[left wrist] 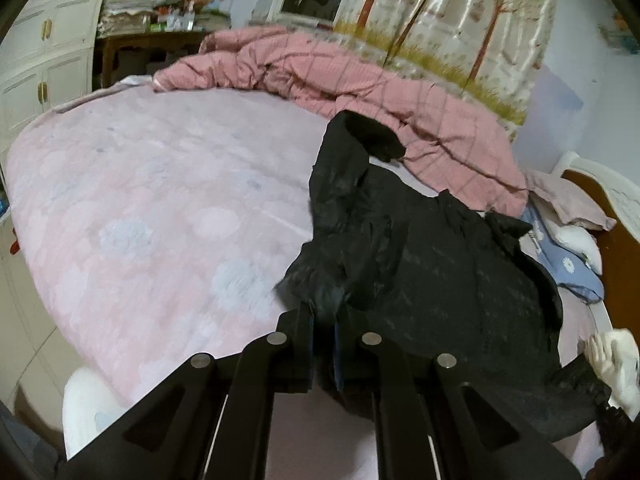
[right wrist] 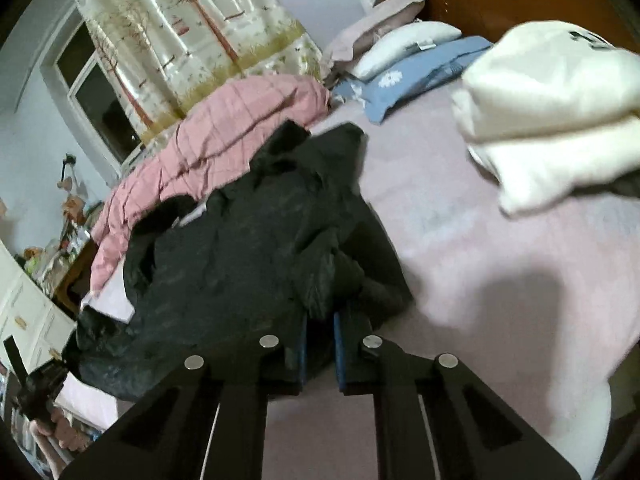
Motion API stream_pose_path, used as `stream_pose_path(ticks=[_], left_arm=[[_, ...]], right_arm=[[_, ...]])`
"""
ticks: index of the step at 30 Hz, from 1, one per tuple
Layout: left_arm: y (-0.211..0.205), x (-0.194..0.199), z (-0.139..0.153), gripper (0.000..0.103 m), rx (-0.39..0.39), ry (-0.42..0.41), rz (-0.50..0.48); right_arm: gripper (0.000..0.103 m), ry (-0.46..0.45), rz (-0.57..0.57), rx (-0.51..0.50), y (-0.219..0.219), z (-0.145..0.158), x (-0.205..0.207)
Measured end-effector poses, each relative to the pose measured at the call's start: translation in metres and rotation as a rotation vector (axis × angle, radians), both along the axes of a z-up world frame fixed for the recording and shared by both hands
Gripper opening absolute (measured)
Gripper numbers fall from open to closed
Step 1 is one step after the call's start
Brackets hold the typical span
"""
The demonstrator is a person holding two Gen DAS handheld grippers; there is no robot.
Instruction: Fold large clothes
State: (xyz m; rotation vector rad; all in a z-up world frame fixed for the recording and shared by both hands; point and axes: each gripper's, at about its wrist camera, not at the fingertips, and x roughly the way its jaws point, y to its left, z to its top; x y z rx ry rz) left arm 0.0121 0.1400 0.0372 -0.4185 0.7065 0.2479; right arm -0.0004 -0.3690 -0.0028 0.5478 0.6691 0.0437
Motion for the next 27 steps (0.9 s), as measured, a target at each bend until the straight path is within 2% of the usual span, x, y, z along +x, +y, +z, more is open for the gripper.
stream_pose_path(ticks=[2, 5, 6, 8, 10, 11, 15, 17, 19, 21, 22, 23, 25, 27], left_arm=[[0.002, 0.039, 0.002, 0.009, 0.006, 0.040, 0.022], [0.001, 0.098, -0.005, 0.010, 0.021, 0.111, 0.024], [0.001, 0.115, -0.008, 0.011, 0.036, 0.128, 0.028], [0.000, 0.144, -0.017, 0.017, 0.079, 0.150, 0.042], [0.002, 0.164, -0.025, 0.021, 0.087, 0.150, 0.066], [0.003, 0.173, -0.030, 0.026, 0.085, 0.131, 0.056], [-0.002, 0.193, -0.040, 0.044, 0.208, 0.096, 0.009], [0.000, 0.197, -0.042, 0.062, 0.245, 0.082, -0.017], [0.007, 0.188, -0.038, 0.067, 0.220, 0.029, -0.064], [0.015, 0.172, -0.029, 0.076, 0.162, -0.046, -0.141], [0.020, 0.157, -0.024, 0.083, 0.138, -0.086, -0.179], [0.024, 0.145, -0.021, 0.085, 0.121, -0.113, -0.208], [0.030, 0.122, -0.019, 0.085, 0.065, -0.163, -0.309], [0.031, 0.103, -0.022, 0.086, 0.049, -0.181, -0.414]], right_arm=[[0.010, 0.035, -0.008, 0.056, -0.003, 0.002, 0.033], [0.012, 0.078, -0.029, 0.088, -0.005, 0.001, 0.092], [0.017, 0.073, -0.039, 0.089, -0.002, 0.000, 0.105], [0.034, 0.068, -0.062, 0.042, 0.003, 0.000, 0.134], [0.078, 0.076, -0.096, -0.063, 0.010, 0.001, 0.163], [0.082, 0.062, -0.123, -0.110, 0.012, 0.001, 0.172], [0.082, 0.005, -0.129, -0.172, 0.011, 0.003, 0.186], [0.085, -0.065, -0.128, -0.203, 0.010, 0.006, 0.183], [0.086, -0.111, -0.122, -0.289, 0.011, 0.010, 0.180], [0.086, -0.153, -0.077, -0.342, 0.010, 0.014, 0.169], [0.086, -0.192, -0.041, -0.346, 0.006, 0.016, 0.160], [0.086, -0.229, -0.003, -0.336, 0.002, 0.016, 0.150], [0.086, -0.286, 0.125, -0.285, -0.006, 0.013, 0.131], [0.086, -0.295, 0.294, -0.256, -0.011, 0.005, 0.116]])
